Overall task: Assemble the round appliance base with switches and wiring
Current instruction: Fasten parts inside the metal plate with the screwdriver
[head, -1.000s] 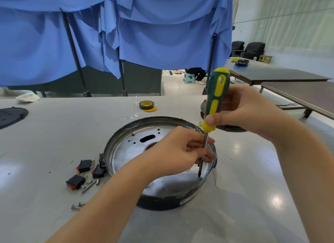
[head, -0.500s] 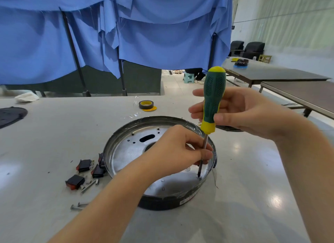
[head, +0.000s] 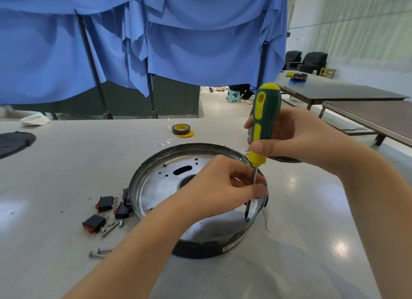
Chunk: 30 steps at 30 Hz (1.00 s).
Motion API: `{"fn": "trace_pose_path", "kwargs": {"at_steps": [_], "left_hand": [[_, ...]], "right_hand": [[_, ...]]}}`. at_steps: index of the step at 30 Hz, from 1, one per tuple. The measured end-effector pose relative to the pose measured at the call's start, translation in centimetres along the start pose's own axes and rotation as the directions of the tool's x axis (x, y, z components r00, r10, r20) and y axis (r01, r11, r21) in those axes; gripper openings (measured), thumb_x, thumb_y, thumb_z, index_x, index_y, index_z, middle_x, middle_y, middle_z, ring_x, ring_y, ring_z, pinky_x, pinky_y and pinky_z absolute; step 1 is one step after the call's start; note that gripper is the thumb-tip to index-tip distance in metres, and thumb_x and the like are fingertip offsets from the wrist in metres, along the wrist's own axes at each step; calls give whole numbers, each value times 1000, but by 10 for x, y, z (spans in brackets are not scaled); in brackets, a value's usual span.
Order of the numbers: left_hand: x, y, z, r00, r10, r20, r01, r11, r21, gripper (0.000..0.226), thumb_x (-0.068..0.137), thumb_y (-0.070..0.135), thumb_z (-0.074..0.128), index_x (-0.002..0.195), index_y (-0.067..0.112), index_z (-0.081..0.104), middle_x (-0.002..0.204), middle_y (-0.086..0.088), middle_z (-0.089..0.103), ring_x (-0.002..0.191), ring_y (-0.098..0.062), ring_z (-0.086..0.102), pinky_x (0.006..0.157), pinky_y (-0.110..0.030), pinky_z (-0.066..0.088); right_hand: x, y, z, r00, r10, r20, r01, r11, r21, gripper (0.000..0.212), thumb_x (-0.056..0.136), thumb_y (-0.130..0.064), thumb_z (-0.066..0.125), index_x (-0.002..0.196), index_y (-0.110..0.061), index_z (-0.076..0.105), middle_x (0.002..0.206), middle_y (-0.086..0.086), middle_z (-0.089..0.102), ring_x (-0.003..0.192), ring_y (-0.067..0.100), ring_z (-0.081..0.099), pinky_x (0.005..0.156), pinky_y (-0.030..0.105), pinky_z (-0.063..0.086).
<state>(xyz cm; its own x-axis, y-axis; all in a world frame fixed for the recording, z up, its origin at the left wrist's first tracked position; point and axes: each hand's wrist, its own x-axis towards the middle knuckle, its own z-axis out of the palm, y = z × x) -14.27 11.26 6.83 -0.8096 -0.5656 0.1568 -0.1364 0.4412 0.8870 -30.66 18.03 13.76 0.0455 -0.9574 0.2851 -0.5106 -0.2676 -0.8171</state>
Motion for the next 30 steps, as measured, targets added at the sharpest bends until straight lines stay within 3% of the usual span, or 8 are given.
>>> {"fn": "trace_pose_path", "kwargs": {"at_steps": [5,9,14,19,22,25,27,30], "left_hand": [[3,0,-2,991,48,-127,-49,999,-8,14,68,23,86,68,22,72,71,0,74,70,-21,72,73,-43,60],[4,-1,-2,991,38,-127,-42,999,-33,12,71,17,84,69,21,72,72,-4,74,71,-25,73,75,-49,60],[3,-1,1,993,24,-114,-29,998,-47,7,81,12,75,77,16,74,74,-3,75,71,-20,74,77,-45,60],[2,-1,1,997,6,-82,-10,999,-46,10,87,11,69,83,19,73,76,0,75,73,-13,74,78,-33,60],[2,-2,-2,997,-1,-79,-1,1000,-30,7,89,13,67,89,13,74,77,1,76,74,-12,73,76,-31,61],[2,-2,-2,997,5,-82,-5,1000,-3,8,89,18,68,91,17,75,82,5,76,81,-12,73,84,-37,59],[2,-1,-1,994,25,-103,-26,1000,-8,8,87,20,70,90,24,76,84,8,76,84,-9,72,86,-32,57],[3,1,-3,985,41,-169,-43,999,-11,5,78,28,79,78,29,73,76,8,74,74,-11,71,67,-23,56]], "right_hand": [[-4,3,-8,987,6,159,-42,974,222,47,77,-7,65,123,-11,56,115,8,70,106,24,67,83,27,55],[-3,5,-6,991,1,133,-31,973,228,41,72,-6,73,112,-10,62,104,10,73,99,24,70,78,24,55],[0,1,0,995,11,-98,-9,1000,22,49,44,-34,85,88,-27,64,86,-3,75,77,19,73,65,19,56],[4,-5,9,978,-45,-205,9,985,-173,62,37,-51,80,88,-22,61,86,-7,70,72,8,68,62,10,53],[3,-4,6,998,6,-59,-6,1000,1,52,56,-34,80,103,-23,60,89,-4,74,82,9,72,71,18,57],[-1,-2,1,997,23,68,-35,984,177,46,79,-11,71,121,-15,55,108,1,73,103,18,69,78,23,55],[-2,-1,0,998,0,64,-16,969,246,45,80,-3,66,123,-12,54,113,5,71,107,21,67,80,26,55],[0,-2,1,1000,10,20,-15,969,247,46,74,-7,71,117,-12,57,106,6,73,101,23,69,77,27,57]]}}
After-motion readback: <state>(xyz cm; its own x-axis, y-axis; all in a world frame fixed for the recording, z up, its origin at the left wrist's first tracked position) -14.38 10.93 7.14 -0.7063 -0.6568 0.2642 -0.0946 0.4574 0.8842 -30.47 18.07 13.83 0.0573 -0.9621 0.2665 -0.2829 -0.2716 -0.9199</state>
